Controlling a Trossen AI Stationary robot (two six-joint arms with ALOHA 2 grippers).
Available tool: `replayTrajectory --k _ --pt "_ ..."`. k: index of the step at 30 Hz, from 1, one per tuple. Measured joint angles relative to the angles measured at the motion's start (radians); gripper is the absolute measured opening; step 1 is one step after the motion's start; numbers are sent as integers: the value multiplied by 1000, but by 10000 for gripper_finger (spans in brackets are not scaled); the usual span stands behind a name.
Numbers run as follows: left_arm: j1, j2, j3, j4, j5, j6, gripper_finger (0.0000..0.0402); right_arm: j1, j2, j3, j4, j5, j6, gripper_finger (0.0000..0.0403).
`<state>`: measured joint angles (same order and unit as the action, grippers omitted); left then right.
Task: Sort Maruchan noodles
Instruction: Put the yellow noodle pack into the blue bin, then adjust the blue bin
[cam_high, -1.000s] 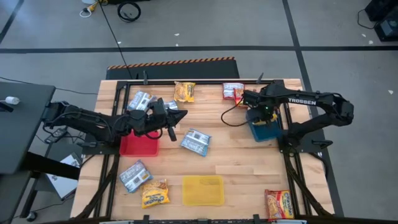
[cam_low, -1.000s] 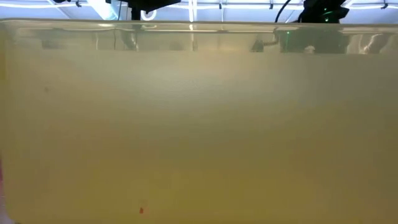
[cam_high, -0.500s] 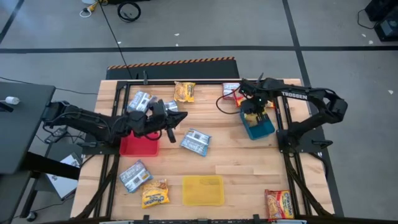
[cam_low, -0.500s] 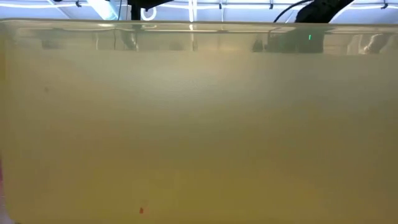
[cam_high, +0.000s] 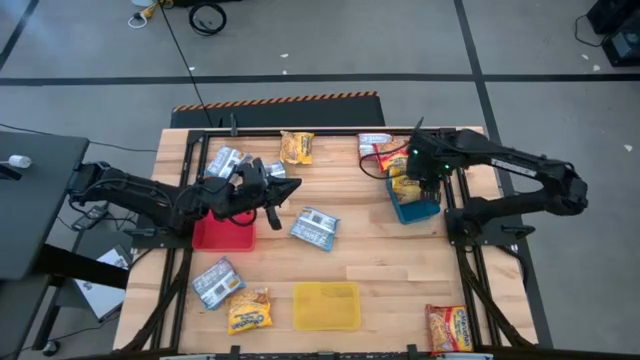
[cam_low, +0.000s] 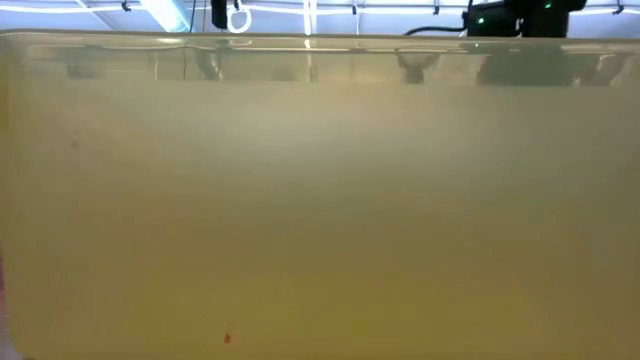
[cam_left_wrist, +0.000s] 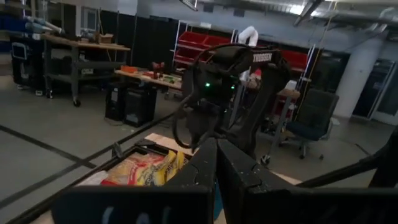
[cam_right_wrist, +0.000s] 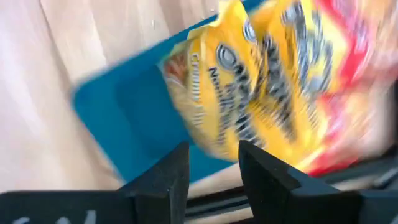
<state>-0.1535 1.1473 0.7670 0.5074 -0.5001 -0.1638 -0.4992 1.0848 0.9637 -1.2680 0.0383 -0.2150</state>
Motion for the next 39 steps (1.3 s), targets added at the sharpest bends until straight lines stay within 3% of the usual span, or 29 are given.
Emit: replayTrajectory --k 4,6,13,15,23,27,32,39 --pt "0 0 70 -111 0 11 14 14 -26 -62 8 -107 491 140" --pt "0 0 105 -201 0 11 14 22 -22 -123 41 -131 662 137" --pt "-14 -12 263 -556 0 -9 14 48 14 -341 305 -128 969 115" --pt "-15 -13 302 -606 2 -12 14 57 22 -380 390 -92 1017 101" --pt "-14 -18 360 -678 15 -1 14 66 36 -421 556 239 1079 35" --pt "-14 -18 360 -694 16 -10 14 69 18 -411 553 172 1053 16" --pt "-14 -18 360 -719 16 -62 14 89 -6 -410 384 127 1046 10" --pt "-22 -15 360 -726 17 -145 14 181 -8 -409 276 -44 1178 11"
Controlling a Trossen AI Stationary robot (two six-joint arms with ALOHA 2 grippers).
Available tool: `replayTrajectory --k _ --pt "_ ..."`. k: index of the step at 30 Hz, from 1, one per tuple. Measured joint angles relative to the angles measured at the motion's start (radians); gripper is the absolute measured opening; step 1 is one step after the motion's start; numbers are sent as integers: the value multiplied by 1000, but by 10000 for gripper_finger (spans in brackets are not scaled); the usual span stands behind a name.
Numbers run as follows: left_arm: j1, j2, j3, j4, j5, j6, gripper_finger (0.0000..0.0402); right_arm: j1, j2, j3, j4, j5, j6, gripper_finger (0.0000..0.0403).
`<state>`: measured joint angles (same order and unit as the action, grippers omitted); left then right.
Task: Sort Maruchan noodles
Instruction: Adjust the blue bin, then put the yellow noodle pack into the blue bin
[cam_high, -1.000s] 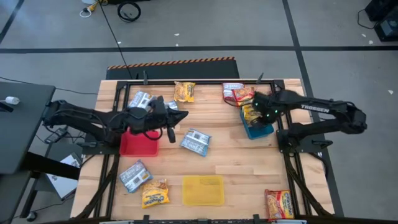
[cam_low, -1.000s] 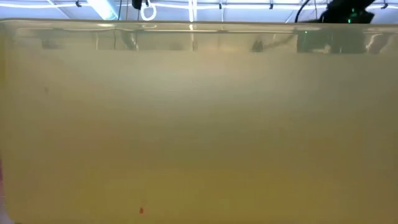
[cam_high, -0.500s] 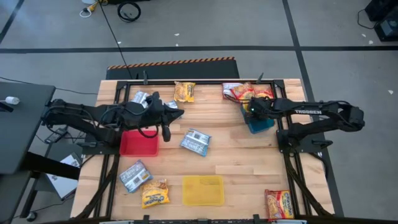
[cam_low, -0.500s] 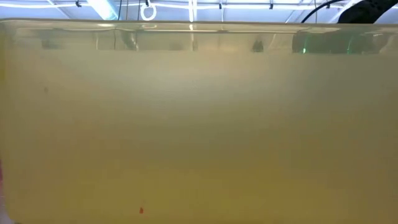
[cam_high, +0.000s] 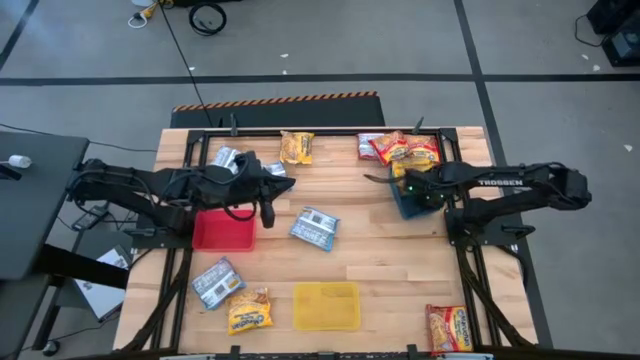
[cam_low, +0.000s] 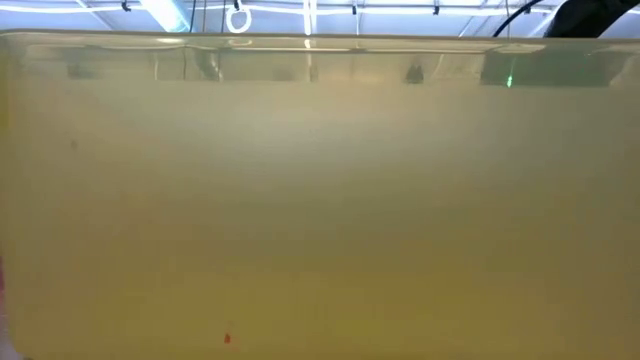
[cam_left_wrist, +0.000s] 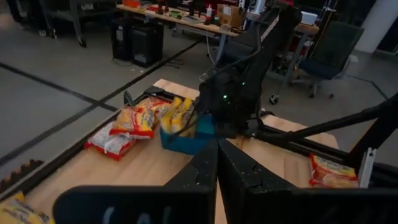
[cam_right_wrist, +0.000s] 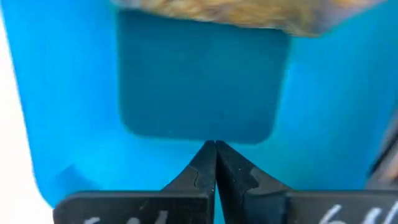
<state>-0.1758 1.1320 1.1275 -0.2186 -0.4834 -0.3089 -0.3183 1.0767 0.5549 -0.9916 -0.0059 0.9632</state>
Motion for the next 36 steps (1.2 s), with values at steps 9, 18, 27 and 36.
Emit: replayTrajectory --k 9,18,27,36 --pt "-137 2 0 -129 8 -275 13 195 -30 48 -20 -100 97 12" --pt "-369 84 -2 -262 201 -944 13 344 -95 312 -62 287 -192 9" --pt "-622 207 -2 -180 288 -1301 9 566 2 512 198 387 -465 9" --pt "-761 335 -2 -348 284 -1313 13 816 303 719 264 415 -544 9"
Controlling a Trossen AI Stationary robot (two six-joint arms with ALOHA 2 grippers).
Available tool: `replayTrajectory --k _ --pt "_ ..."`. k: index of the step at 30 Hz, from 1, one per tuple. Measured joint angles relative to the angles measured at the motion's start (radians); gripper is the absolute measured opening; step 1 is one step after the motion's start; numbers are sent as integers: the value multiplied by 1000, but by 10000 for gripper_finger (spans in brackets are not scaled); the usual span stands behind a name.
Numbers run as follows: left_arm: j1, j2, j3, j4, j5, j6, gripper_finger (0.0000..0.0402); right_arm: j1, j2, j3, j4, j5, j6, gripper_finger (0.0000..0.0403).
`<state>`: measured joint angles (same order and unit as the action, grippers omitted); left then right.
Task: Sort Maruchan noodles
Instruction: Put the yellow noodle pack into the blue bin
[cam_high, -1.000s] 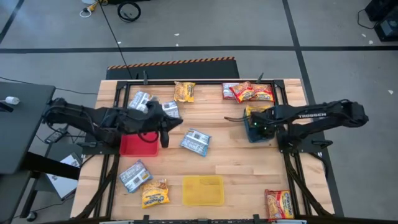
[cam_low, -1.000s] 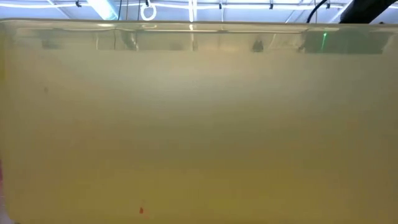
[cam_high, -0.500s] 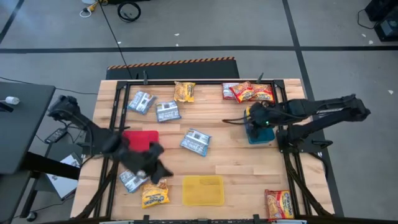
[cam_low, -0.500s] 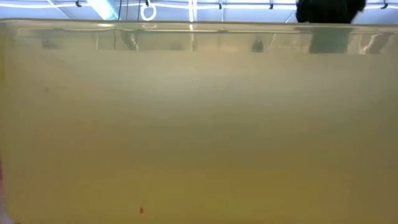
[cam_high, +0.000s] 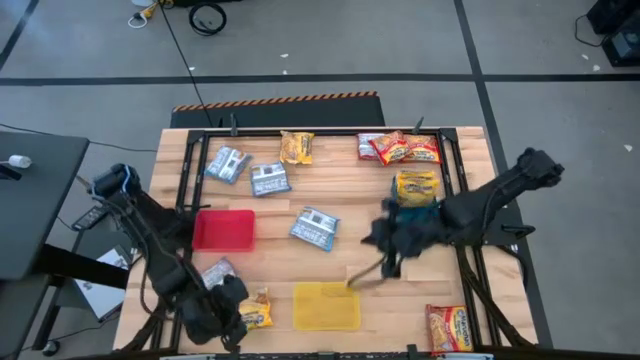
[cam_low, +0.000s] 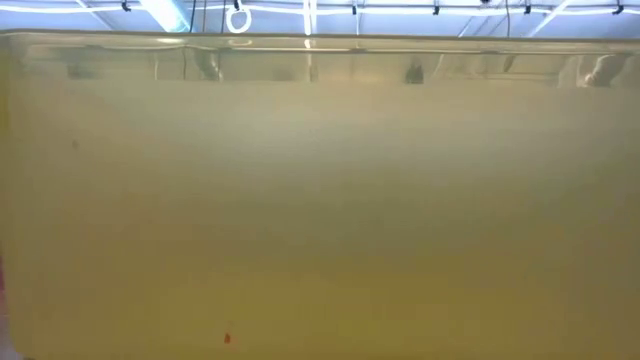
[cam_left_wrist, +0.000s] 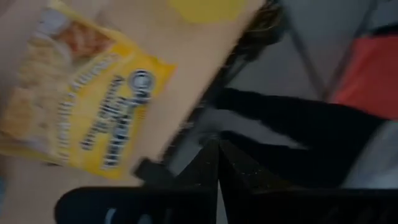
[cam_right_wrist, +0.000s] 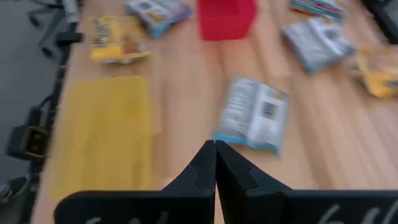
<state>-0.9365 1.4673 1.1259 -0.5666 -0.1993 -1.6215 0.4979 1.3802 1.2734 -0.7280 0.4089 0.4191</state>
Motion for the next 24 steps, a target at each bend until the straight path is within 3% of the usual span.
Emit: replayTrajectory --k 5,15,18,24 --pt "-38 86 0 -34 28 220 59 91 172 173 -24 52 38 9" --pt "-20 164 1 30 39 765 208 193 368 418 -234 103 216 9" --pt "-28 211 2 6 19 854 226 202 381 423 -283 117 255 9" --pt "-33 314 71 -109 -148 889 228 203 386 423 -386 157 325 9"
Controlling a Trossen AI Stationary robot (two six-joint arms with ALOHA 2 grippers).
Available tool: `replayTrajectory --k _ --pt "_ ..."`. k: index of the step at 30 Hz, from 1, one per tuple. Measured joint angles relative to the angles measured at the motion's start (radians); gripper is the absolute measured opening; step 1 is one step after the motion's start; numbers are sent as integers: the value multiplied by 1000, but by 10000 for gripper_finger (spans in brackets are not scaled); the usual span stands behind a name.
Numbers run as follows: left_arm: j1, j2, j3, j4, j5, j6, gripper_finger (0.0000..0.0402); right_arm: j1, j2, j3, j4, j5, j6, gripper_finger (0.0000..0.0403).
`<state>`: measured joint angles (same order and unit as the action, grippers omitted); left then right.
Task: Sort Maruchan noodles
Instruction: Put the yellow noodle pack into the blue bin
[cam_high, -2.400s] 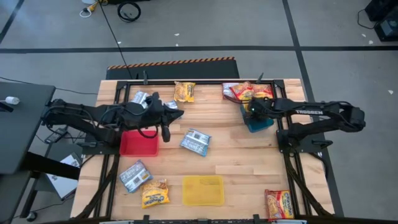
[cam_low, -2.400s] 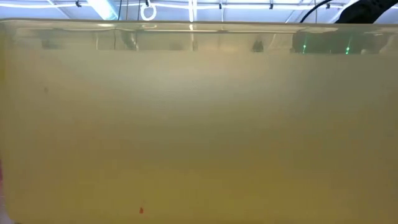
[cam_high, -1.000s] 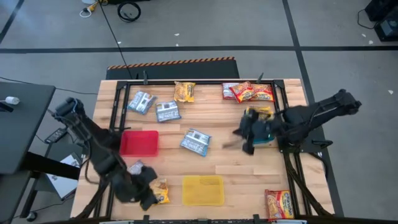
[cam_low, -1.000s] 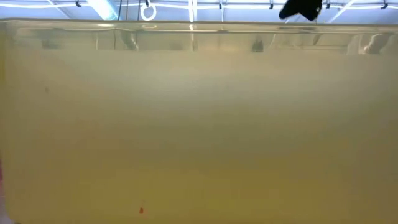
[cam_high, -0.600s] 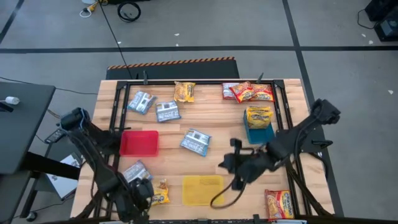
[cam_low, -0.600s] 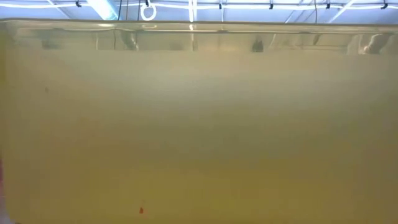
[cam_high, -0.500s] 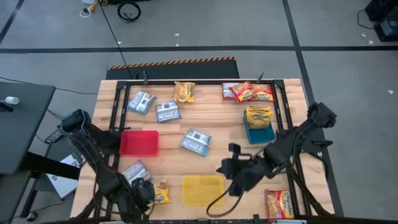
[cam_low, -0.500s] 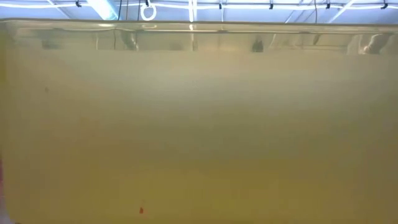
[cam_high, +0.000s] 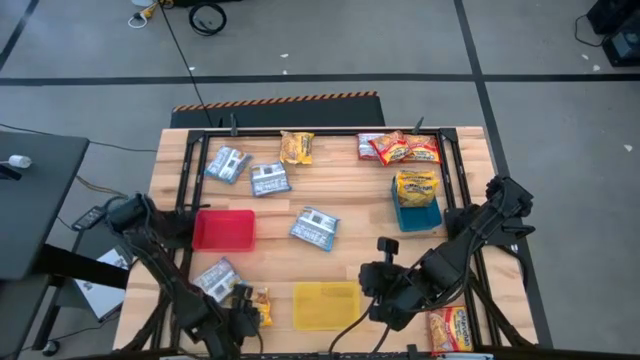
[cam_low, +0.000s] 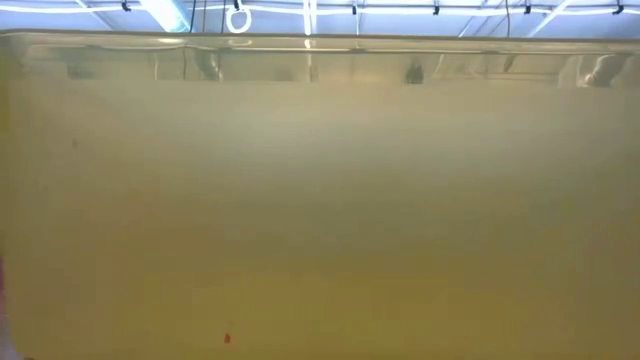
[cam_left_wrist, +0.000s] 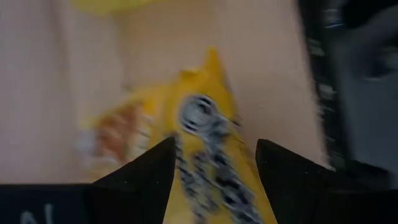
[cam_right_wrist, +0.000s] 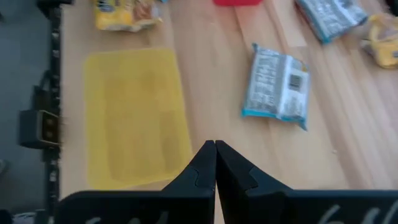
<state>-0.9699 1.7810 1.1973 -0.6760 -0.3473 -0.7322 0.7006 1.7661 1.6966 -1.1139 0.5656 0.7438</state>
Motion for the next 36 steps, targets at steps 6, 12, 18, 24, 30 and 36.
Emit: replayTrajectory --k 6,12,18,24,30,36 --pt "1 109 86 -99 -27 59 228 -4 -1 0 -44 19 8 9" --pt "3 135 114 -95 -4 25 228 -11 -1 0 -61 19 4 9" --pt "19 136 106 -85 -2 17 206 -23 -1 0 -64 18 -13 9" --pt "60 135 118 -93 19 4 91 -19 -30 0 -66 9 -30 9" --pt "136 105 186 -194 30 -114 10 15 -149 1 -72 23 -4 9" --pt "221 -49 250 -346 -165 -282 6 64 -244 2 -72 152 -5 9"
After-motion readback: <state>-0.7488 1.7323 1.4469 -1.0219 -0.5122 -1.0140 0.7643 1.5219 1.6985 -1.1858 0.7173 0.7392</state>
